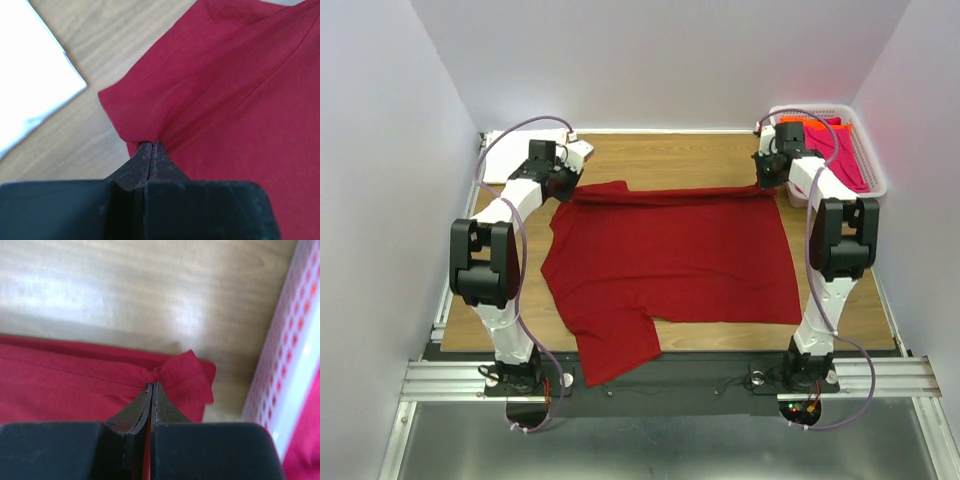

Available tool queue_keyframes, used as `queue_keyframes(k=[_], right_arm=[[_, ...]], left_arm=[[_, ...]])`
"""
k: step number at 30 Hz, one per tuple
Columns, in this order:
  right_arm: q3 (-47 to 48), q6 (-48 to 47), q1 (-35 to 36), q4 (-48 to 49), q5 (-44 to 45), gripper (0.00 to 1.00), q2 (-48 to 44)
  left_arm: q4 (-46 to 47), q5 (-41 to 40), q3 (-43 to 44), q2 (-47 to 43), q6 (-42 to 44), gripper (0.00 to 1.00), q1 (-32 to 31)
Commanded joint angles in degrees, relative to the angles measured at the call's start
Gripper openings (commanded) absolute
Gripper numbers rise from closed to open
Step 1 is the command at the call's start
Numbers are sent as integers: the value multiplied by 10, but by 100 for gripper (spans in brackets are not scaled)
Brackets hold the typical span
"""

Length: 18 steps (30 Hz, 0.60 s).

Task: Fold and stack the t-shirts
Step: Fold the tshirt

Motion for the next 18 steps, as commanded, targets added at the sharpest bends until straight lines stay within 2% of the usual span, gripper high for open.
queue_keyframes(k=[1,3,10,12,13,14,15,16,18], right_arm=[[-51,-28,-16,32,-8,1,-74],[-88,-40,-16,41,-8,1,-85],[-133,-63,-16,53,-3,1,-63],[-135,-67,-16,52,-1,1,-58],[-138,-69,-16,51,3,19,-62],[-146,-72,-16,49,1,30,-70],[-150,-74,-16,49,-2,41,-77],[-154,-76,-16,49,-7,57,-87],[-152,-76,-16,48,-19,63,-113]], left_arm=[[29,3,-45,-64,21,0,4],[36,5,-94,-77,24,0,4],[38,1,-160,-71,34,1,-5],[22,0,-156,-65,42,20,-5],[-6,7,-146,-63,51,30,-3],[-17,16,-140,-68,65,51,1],[-25,36,-136,-72,67,60,5],[-39,44,-121,-76,69,65,15],[-53,55,-96,-80,62,66,19]])
